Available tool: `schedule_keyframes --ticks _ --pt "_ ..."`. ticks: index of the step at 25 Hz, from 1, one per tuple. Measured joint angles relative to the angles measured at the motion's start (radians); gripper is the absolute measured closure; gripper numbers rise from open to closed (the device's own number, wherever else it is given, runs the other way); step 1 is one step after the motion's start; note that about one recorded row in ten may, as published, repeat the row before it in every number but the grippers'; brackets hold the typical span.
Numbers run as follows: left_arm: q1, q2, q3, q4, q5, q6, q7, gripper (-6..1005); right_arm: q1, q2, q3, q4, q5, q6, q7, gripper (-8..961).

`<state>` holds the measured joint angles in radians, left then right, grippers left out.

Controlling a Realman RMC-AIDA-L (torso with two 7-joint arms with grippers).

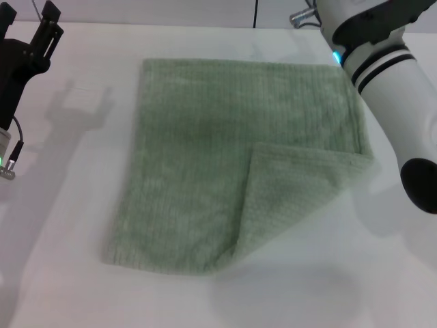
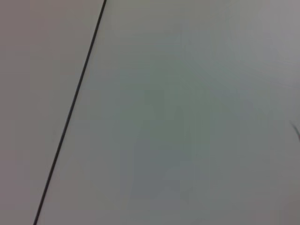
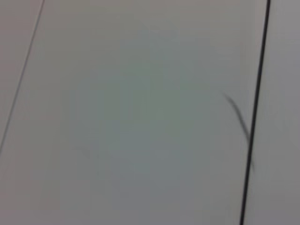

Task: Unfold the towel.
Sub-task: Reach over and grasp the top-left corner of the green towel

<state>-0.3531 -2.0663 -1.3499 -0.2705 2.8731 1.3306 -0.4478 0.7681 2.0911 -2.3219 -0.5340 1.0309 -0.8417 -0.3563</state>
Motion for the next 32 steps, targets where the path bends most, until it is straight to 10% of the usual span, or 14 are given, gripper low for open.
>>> schedule_keyframes --ticks 19,32 --pt "-0.025 0.001 0.000 -0.005 -0.001 -0.166 -0.010 199 -0.026 0.001 -0.045 -0.003 -0.003 -0.015 0.037 139" --pt "-0.114 0.005 0.069 -0.013 0.006 -0.374 -0.054 652 -0.147 0.001 -0.011 -0.002 0.006 -0.076 0.037 140"
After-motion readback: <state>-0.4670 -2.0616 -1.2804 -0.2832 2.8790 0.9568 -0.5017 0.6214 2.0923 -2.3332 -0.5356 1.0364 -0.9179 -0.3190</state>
